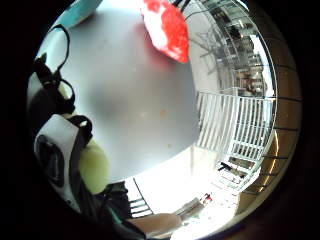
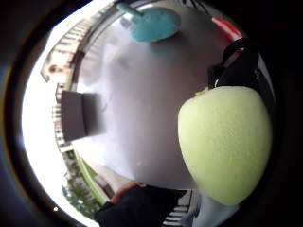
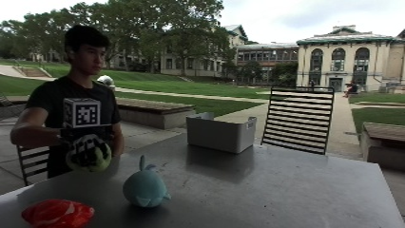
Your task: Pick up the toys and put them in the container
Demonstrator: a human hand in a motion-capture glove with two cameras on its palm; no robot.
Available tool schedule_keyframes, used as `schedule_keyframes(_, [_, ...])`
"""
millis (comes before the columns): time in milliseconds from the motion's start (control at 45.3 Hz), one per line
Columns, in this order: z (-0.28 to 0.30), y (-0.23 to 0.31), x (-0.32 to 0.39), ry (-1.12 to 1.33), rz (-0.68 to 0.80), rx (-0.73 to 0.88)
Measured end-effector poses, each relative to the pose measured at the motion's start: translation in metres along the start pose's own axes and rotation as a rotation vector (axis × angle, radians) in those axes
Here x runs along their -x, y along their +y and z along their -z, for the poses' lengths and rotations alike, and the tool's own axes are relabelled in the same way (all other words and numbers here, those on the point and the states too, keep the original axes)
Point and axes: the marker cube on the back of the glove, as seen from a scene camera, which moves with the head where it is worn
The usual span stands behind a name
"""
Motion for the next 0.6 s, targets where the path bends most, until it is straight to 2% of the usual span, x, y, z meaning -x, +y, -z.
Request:
schedule_keyframes(88, [0.037,-0.009,0.018,-0.003,0.016,-0.039])
schedule_keyframes(375, [0.210,-0.046,0.092,-0.066,0.003,-0.190])
schedule_keyframes(596, [0.274,-0.057,0.180,-0.103,0.067,-0.228])
